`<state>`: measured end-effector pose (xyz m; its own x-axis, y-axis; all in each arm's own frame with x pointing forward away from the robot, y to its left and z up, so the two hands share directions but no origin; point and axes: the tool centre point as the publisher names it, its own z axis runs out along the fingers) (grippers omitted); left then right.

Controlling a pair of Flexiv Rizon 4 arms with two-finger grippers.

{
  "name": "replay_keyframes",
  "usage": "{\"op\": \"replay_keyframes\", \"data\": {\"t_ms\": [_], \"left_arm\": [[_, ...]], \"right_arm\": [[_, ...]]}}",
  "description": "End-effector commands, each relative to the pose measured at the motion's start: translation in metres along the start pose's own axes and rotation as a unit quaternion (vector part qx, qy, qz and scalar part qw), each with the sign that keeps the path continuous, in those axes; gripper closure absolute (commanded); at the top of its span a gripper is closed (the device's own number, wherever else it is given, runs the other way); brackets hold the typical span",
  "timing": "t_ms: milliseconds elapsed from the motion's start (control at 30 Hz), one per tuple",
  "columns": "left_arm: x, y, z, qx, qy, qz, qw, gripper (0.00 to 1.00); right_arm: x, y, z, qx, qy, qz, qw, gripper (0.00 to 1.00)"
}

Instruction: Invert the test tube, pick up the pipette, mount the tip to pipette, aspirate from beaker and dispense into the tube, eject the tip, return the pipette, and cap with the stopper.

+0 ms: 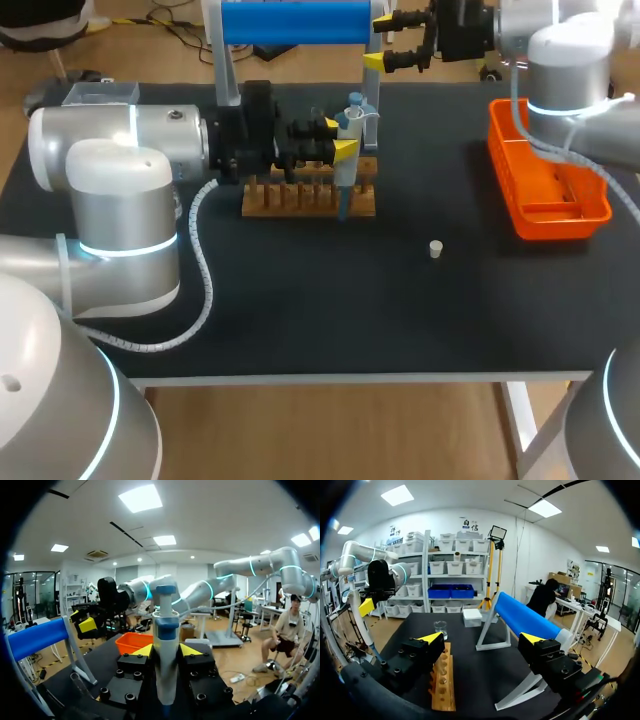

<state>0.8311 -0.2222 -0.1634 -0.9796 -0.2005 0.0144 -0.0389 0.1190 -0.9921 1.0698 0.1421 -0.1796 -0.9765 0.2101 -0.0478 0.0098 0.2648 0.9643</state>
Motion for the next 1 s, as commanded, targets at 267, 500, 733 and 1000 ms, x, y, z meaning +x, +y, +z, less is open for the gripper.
{"op": "replay_keyframes", "data": {"t_ms": [267, 500, 733, 1000], "left_arm": [[0.000, 0.000, 0.001, 0.000, 0.000, 0.000, 1.000, 1.00], [0.000, 0.000, 0.001, 0.000, 0.000, 0.000, 1.000, 1.00], [-0.011, 0.006, -0.018, -0.013, -0.025, -0.011, 1.000, 1.00], [-0.032, 0.013, -0.065, -0.042, -0.065, -0.025, 0.997, 1.00]], "right_arm": [[-0.001, 0.000, -0.001, 0.002, 0.001, 0.000, 1.000, 0.00], [-0.001, 0.000, -0.001, 0.002, 0.001, 0.000, 1.000, 0.00], [-0.001, 0.000, -0.001, 0.002, 0.001, 0.000, 1.000, 0.00], [-0.001, 0.000, -0.001, 0.002, 0.001, 0.000, 1.000, 0.00]]}}
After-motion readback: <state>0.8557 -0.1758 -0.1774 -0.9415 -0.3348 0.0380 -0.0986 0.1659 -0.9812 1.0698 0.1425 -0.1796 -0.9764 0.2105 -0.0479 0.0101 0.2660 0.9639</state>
